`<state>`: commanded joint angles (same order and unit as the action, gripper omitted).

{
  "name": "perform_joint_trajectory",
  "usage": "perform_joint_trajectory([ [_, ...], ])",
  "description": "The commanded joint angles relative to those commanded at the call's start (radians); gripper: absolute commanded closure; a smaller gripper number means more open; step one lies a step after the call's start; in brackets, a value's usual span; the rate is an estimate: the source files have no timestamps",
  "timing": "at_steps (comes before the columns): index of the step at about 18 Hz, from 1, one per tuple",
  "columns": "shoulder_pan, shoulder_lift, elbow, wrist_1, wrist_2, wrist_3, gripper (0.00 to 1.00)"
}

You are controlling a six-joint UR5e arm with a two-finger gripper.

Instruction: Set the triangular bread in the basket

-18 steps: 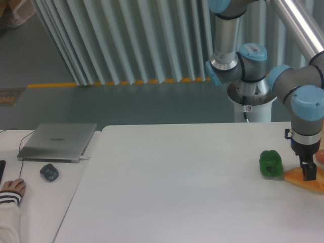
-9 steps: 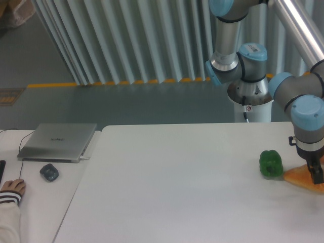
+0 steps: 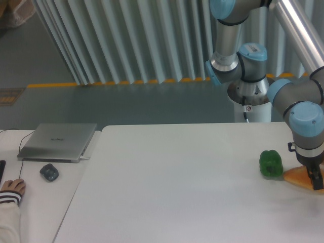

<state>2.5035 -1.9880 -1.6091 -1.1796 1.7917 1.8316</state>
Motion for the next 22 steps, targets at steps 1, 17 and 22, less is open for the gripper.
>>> perform_joint_trajectory([
  [1, 0.0, -0.002, 0.0, 0.0, 0.002, 0.002, 0.09],
  [17, 0.018, 0.038, 0.014, -0.002, 0.0, -0.029, 0.93],
  [22, 0.092, 0.118, 0.014, -0.034, -0.131, -0.029, 1.0],
])
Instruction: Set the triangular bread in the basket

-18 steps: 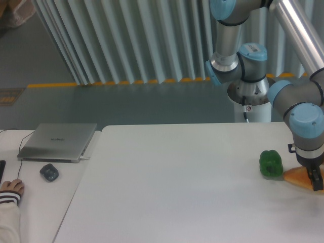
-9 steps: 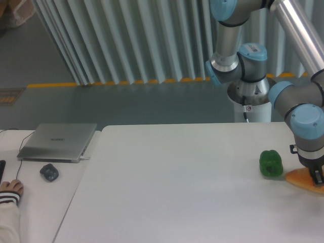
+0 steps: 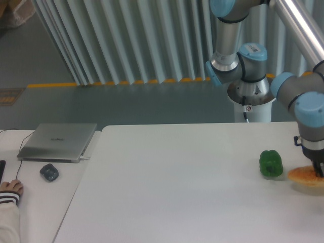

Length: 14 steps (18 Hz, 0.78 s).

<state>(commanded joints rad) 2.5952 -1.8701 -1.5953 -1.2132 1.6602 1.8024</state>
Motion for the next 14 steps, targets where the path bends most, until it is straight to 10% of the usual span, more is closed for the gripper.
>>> perform_joint_trajectory([
  [14, 0.244, 0.123, -0.015, -0.177, -0.047, 0.188, 1.0],
])
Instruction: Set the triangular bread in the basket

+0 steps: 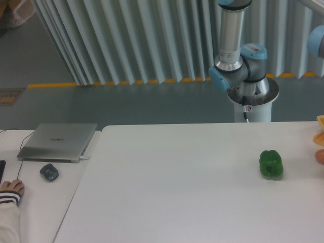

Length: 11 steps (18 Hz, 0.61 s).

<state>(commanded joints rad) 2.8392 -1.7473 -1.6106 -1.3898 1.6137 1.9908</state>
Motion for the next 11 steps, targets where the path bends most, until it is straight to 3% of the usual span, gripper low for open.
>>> perform_joint_trajectory([
  [2, 0.037, 0.005, -0.009, 0.0, 0.066, 0.127, 1.0],
  [9, 0.035, -0.005, -0.014, 0.009, 0.373, 0.305, 0.99],
  [10, 0.037, -0.006, -0.012, 0.009, 0.38, 0.319, 0.88],
  [11, 0.039, -0.006, -0.015, 0.009, 0.385, 0.336, 0.56],
])
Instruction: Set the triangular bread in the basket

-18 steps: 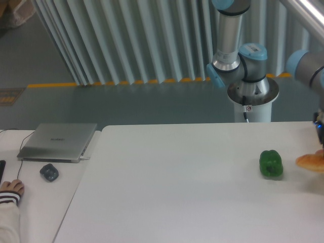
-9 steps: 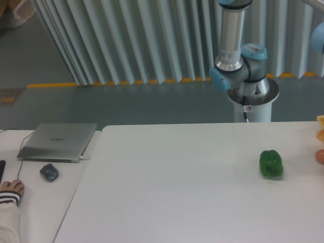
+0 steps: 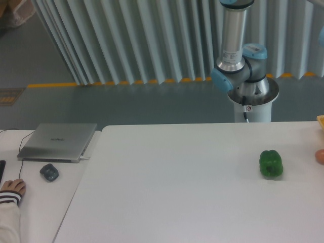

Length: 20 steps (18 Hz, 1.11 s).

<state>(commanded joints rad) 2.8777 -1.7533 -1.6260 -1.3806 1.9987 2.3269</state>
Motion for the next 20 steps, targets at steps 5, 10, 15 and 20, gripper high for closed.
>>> perform_joint_trajectory([
  [5, -0.002, 0.0, -0.017, 0.005, -0.008, -0.004, 0.0],
  [10, -0.02, 0.005, 0.0, 0.029, -0.032, 0.008, 0.0],
  [15, -0.063, 0.006, 0.054, 0.057, -0.309, -0.231, 0.0],
  [20, -0.181, -0.061, 0.19, -0.032, -0.409, -0.258, 0.0],
])
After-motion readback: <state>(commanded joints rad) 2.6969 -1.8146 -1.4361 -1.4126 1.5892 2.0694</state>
